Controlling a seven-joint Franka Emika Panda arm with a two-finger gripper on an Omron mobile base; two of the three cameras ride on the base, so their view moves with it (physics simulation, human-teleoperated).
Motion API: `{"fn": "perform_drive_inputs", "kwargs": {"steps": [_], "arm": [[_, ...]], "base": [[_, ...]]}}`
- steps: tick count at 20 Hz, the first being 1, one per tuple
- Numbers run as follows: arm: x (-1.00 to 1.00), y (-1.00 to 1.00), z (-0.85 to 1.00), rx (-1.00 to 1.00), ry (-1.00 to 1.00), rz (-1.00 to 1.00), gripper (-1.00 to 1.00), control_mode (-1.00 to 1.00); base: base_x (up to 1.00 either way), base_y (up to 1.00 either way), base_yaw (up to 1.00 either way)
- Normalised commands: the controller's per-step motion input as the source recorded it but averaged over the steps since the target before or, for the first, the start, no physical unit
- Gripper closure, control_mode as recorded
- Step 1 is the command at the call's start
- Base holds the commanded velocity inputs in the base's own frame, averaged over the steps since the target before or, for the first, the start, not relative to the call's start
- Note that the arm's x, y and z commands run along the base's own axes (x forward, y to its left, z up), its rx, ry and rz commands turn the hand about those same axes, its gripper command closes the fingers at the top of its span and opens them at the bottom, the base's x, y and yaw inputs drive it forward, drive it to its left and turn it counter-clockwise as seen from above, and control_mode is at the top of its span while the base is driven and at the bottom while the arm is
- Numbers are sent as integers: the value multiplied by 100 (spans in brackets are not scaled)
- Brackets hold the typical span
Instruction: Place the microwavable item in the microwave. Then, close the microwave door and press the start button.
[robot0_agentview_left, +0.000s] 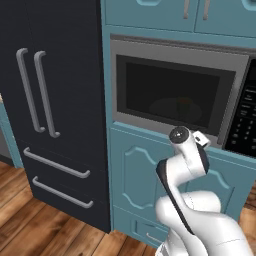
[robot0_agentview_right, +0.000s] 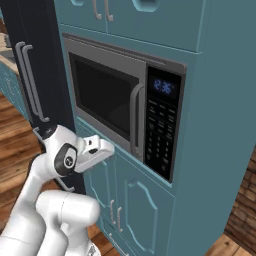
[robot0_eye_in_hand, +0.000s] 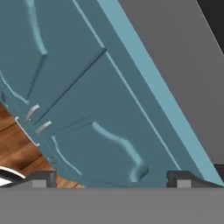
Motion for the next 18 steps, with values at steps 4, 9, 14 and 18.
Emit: {"fn": "perform_drive_inputs", "kwargs": {"steps": [4,9,14,18], "arm": [[-95,-28,4,-14,-30,6,-100,-100],[-71,-65,7,-17,-29,0,-100,-100],[-49,-60,-1,-9,-12,0,-100,-100],[-13,-49,-23,-3,-2,0,-100,-100]], "base": [[0,0,0],[0,0,0],[0,0,0],[0,0,0]]}}
